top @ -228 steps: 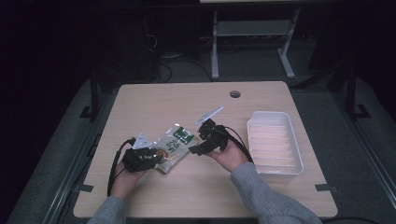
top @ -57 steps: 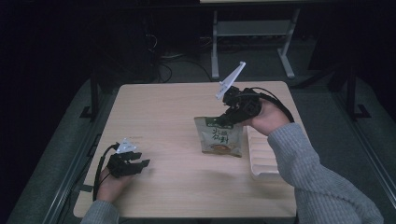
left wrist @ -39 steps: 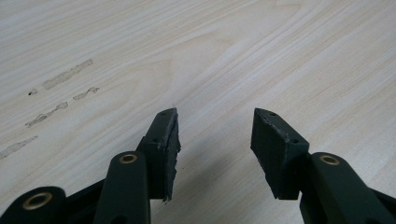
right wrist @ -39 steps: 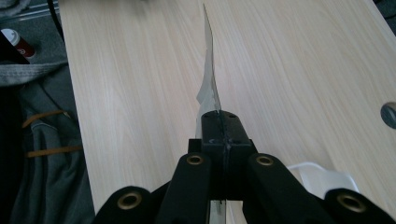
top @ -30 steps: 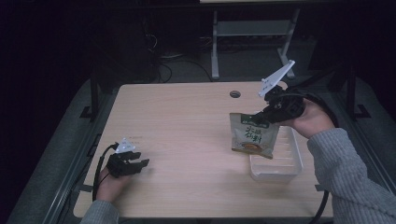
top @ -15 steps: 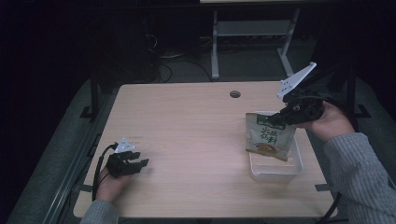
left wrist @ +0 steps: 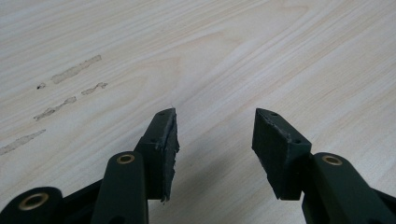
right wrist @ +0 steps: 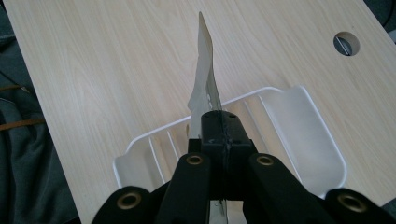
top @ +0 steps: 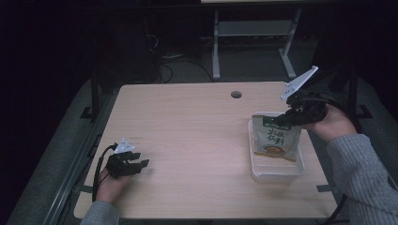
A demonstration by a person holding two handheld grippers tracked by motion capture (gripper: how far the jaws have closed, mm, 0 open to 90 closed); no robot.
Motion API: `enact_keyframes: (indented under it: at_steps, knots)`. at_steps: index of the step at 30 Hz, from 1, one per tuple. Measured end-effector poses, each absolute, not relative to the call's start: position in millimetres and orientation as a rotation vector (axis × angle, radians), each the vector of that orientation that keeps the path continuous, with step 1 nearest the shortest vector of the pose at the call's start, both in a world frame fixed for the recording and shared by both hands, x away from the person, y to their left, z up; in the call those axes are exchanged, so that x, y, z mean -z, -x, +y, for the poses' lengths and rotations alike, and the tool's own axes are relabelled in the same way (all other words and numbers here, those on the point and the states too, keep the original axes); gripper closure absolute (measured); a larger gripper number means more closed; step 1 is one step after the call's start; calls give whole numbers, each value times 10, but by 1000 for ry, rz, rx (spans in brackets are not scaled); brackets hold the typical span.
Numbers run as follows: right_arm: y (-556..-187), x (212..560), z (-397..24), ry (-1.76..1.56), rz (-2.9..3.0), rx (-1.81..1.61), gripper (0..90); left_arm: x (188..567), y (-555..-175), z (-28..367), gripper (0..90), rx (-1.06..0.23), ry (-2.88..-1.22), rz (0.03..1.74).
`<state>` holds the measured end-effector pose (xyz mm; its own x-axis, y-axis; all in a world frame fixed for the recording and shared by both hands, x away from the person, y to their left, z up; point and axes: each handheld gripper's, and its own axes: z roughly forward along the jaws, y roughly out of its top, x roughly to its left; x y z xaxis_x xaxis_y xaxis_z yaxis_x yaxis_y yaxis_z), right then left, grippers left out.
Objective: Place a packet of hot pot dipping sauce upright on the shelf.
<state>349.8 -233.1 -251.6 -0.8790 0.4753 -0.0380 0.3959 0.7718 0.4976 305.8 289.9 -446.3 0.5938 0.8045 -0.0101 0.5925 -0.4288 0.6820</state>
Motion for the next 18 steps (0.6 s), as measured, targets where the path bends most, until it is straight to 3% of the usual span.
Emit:
enact_keyframes:
  at_steps: [18]
  knots:
    - [-3542, 2803, -2298, -706, 2861, -678, 881, 4473, -3059, 2892, 494, -415, -2178, 1105]
